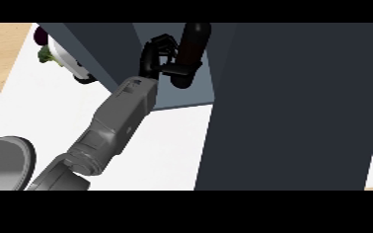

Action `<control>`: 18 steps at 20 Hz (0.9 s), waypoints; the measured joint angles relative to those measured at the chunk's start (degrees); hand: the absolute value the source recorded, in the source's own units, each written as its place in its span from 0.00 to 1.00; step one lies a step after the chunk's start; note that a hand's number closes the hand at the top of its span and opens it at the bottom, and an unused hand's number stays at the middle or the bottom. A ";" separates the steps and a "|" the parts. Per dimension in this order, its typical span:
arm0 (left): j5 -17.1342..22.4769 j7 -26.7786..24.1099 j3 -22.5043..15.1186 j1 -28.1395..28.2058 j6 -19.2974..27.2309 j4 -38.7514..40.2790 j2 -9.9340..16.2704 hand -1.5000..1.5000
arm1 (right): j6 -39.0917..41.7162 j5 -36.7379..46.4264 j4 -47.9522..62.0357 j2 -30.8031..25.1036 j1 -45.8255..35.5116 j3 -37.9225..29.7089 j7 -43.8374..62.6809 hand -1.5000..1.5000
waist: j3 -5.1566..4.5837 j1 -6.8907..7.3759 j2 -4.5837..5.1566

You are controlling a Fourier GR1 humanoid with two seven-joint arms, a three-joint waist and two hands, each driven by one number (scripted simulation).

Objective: Pick up the wine, place it into the cabinet and close the cabinet

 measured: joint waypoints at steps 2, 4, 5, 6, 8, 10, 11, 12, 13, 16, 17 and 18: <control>-0.41 -0.68 0.04 -0.69 0.57 1.12 0.30 0.00 | 0.19 -0.10 0.04 0.09 -0.08 -0.08 -0.40 0.00 | -0.01 -0.11 0.16; -0.87 -0.88 -0.02 -1.79 1.46 2.09 0.54 0.00 | 0.53 -0.22 0.05 -0.09 0.32 0.10 -1.01 0.00 | 0.00 -0.45 0.22; -1.22 -0.94 -0.17 -2.20 1.72 2.63 1.08 0.00 | 0.59 -0.26 0.04 -0.16 0.46 0.10 -1.20 0.00 | 0.00 -0.46 0.22; -1.47 -1.13 -0.23 -2.62 2.36 3.11 1.19 0.00 | 0.81 -0.33 0.09 -0.12 0.48 0.14 -1.47 0.00 | 0.00 -0.54 0.32; -2.04 -1.57 -0.44 -3.33 3.49 3.97 1.56 0.00 | 1.19 -0.45 0.18 -0.20 0.67 0.16 -1.85 0.00 | 0.01 -0.55 0.40; -2.39 -2.10 -0.50 -3.54 3.95 4.74 2.32 0.00 | 1.40 -0.53 0.18 -0.19 0.25 -0.06 -1.73 0.00 | -0.04 -0.52 0.56; -2.50 -2.17 -0.48 -3.84 4.60 5.13 2.48 0.00 | 1.57 -0.57 0.19 -0.26 0.36 0.03 -1.99 0.00 | -0.04 -0.75 0.61; -2.61 -1.98 -0.46 -4.35 5.20 5.52 2.75 0.00 | 1.74 -0.61 0.25 -0.26 0.47 0.15 -2.22 0.00 | -0.03 -0.92 0.67; -2.64 -2.04 -0.38 -4.52 5.36 5.80 3.13 0.00 | 1.89 -0.65 0.25 -0.41 0.60 0.14 -2.43 0.00 | -0.03 -1.00 0.68; -2.65 -2.92 -0.09 -4.64 5.69 6.21 3.35 0.00 | 2.27 -0.78 0.33 -0.33 0.70 0.20 -2.95 0.00 | -0.06 -1.06 0.78; -2.41 -3.01 0.21 -4.88 5.03 6.08 3.49 0.00 | 2.25 -0.80 0.34 -0.31 0.83 0.19 -3.09 0.00 | -0.07 -1.08 0.76; -2.33 -3.03 0.35 -5.27 4.19 5.92 3.67 0.00 | 2.27 -0.83 0.30 -0.31 0.91 0.23 -3.26 0.00 | -0.08 -1.12 0.71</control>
